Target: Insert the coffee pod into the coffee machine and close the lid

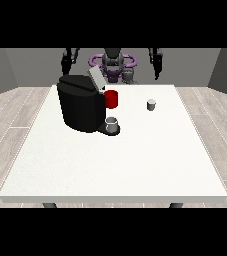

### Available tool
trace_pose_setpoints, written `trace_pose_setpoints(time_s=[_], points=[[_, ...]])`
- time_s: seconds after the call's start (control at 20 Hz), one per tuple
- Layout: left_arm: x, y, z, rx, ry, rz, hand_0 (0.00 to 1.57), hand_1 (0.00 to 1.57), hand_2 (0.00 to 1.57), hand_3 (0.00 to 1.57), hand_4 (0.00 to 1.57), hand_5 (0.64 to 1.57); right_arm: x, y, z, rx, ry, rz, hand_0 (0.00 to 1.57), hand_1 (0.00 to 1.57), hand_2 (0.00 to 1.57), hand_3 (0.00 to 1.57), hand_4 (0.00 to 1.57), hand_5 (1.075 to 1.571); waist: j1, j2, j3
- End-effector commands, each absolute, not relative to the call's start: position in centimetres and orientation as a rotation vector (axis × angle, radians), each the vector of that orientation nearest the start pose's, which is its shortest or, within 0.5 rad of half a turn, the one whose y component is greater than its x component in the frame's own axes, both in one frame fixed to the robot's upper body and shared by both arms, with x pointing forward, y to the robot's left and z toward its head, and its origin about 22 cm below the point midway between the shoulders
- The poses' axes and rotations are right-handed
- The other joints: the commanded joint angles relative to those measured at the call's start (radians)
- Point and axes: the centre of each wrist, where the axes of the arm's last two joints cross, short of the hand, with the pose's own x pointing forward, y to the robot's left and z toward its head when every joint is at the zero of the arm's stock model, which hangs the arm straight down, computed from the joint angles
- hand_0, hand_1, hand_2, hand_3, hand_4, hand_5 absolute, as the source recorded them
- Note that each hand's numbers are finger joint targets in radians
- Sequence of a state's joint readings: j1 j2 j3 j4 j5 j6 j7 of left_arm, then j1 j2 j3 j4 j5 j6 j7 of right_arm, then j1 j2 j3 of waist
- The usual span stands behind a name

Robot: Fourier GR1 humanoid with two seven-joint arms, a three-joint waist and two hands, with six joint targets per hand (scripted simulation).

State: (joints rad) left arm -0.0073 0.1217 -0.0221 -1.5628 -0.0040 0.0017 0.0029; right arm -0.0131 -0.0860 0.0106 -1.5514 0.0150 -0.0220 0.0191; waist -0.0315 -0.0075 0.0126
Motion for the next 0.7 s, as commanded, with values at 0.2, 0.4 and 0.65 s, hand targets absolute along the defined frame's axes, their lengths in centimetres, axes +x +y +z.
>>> trace_pose_setpoints(time_s=[0.2, 0.4, 0.65], points=[[24.2, 25.7, -0.2, -0.056, -1.623, -0.140, 0.00, 0.00, 0.00, 0.00, 0.72, 1.571, 22.9, -25.3, -2.0, -0.025, -1.548, 0.024, 0.00, 0.00, 0.00, 0.00, 0.33, 1.571, 0.006, -0.021, -0.0127], [24.3, 25.5, 0.5, -0.142, -1.633, -0.185, 0.00, 0.00, 0.00, 0.00, 0.70, 1.571, 24.3, -26.8, -1.1, -0.031, -1.639, -0.109, 0.00, 0.00, 0.00, 0.00, 0.28, 1.571, 0.018, -0.016, -0.0125], [24.4, 26.4, 1.1, -0.015, -1.555, -0.326, 0.00, 0.00, 0.00, 0.00, 0.55, 1.571, 22.8, -25.3, -2.5, -0.011, -1.588, -0.078, 0.00, 0.00, 0.00, 0.00, 0.36, 1.571, 0.013, -0.038, -0.0123]])
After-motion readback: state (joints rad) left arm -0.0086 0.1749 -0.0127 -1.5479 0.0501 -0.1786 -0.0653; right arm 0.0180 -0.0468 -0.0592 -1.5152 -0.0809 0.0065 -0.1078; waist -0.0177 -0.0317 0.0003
